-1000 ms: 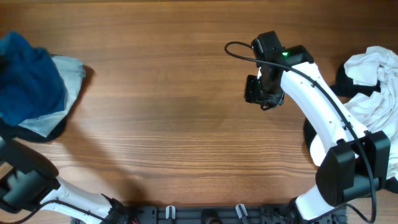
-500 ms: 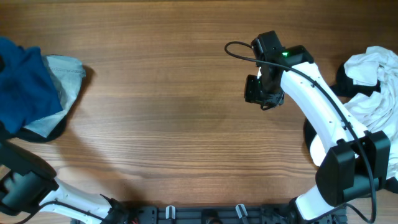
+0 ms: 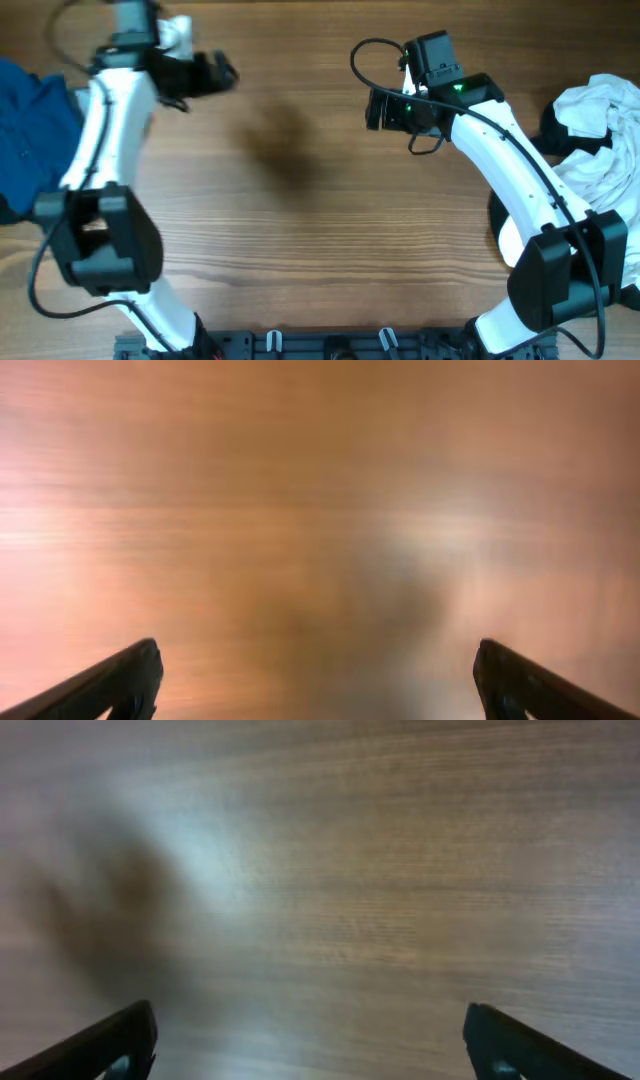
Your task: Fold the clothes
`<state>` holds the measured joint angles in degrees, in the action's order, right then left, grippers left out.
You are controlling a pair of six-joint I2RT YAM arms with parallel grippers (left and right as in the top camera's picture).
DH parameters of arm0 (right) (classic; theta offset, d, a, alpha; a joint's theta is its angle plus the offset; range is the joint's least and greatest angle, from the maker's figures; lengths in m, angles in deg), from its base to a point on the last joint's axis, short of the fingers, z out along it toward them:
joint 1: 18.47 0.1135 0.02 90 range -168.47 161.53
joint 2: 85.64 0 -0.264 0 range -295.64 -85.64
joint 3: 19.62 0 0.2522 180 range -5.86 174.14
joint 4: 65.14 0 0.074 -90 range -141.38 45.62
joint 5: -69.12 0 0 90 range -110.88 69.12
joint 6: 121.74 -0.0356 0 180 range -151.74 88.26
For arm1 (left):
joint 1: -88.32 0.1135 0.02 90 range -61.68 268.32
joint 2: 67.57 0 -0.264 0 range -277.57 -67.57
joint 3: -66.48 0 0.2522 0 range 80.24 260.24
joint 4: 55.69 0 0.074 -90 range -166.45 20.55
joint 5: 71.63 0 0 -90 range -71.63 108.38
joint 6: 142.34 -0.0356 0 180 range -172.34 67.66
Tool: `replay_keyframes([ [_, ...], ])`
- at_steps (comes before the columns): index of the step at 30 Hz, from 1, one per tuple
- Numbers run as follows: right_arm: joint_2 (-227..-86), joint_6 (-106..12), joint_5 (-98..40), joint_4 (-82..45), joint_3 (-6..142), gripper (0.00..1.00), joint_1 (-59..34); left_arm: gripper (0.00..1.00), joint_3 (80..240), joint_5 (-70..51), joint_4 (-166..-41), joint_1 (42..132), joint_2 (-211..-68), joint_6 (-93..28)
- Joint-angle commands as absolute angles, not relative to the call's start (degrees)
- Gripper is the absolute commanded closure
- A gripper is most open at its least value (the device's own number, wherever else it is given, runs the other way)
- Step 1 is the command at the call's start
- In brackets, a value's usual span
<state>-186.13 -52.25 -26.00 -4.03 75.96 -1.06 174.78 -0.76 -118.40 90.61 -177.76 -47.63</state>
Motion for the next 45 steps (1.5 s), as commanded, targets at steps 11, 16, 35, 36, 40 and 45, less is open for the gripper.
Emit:
replay_keyframes([
  [11, -181.8, -53.1, -36.8, 22.6, 76.0, 0.0, -1.1, 0.0, 175.1, 5.4, -160.4, 82.6, -178.0, -47.3],
  [16, -169.3, -53.1, -35.3, 26.6, 76.0, 0.0, -1.1, 0.0, 174.5, 5.4, -166.0, 82.5, -174.4, -47.3],
  [35, -105.3, -54.8, -2.9, 15.4, 53.0, 0.0, 6.5, 0.0, 145.8, 16.5, -128.3, 81.7, -87.6, -47.6],
  [36, -105.3, -54.8, -2.9, 17.1, 52.9, 0.0, 6.5, 0.0, 145.8, 16.8, -128.3, 81.7, -86.3, -47.6],
  [40, -105.3, -54.8, -2.9, 19.7, 52.9, 0.0, 6.5, 0.0, 145.8, 16.7, -130.5, 81.7, -85.2, -47.5],
  [45, -105.3, -54.8, -2.9, 19.7, 52.9, 0.0, 6.5, 0.0, 144.7, 17.4, -132.0, 81.7, -85.2, -47.6],
])
